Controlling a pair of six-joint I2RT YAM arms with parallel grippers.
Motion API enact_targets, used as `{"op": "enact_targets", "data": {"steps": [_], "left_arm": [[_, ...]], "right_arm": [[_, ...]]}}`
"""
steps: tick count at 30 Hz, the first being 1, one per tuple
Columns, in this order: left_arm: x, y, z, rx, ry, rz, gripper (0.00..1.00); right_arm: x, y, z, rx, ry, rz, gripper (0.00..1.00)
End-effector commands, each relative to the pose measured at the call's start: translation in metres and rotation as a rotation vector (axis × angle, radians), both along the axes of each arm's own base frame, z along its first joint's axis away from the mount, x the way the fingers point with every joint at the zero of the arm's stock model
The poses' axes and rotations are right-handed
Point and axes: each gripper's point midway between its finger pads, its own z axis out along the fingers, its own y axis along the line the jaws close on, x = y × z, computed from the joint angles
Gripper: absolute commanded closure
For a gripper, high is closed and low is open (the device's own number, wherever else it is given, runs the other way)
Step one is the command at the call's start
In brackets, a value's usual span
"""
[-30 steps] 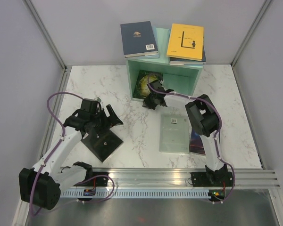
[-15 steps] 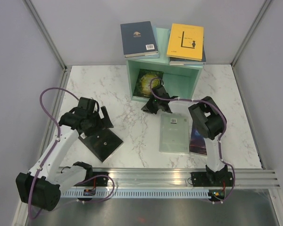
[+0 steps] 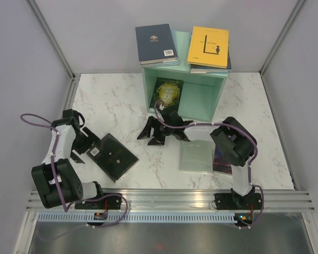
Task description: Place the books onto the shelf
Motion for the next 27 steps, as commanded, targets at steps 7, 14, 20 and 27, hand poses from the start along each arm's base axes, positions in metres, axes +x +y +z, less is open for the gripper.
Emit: {"op": "enact_targets", "data": {"steps": [7, 14, 20, 27], "left_arm": [[0.011, 0.022, -0.058, 0.032, 0.129, 0.058, 0.01], [0.021, -0.012, -0.092, 0.076, 0.184, 0.015, 0.06], [0.059, -0.086, -0.086, 0.04, 0.071, -0.115, 0.08], [0.107, -0.15, -0.062, -0.067, -0.092, -0.299, 0.07]], "right_arm": [[0.023, 0.032, 0.0, 0.024, -0.036, 0.105, 0.2], [0.016, 0.024, -0.021, -0.004, -0.016, 0.117, 0.2], [0.004, -0.001, -0.048, -0.054, 0.018, 0.121, 0.2], [-0.006, -0.026, -0.065, -0.098, 0.045, 0.106, 0.2]]}}
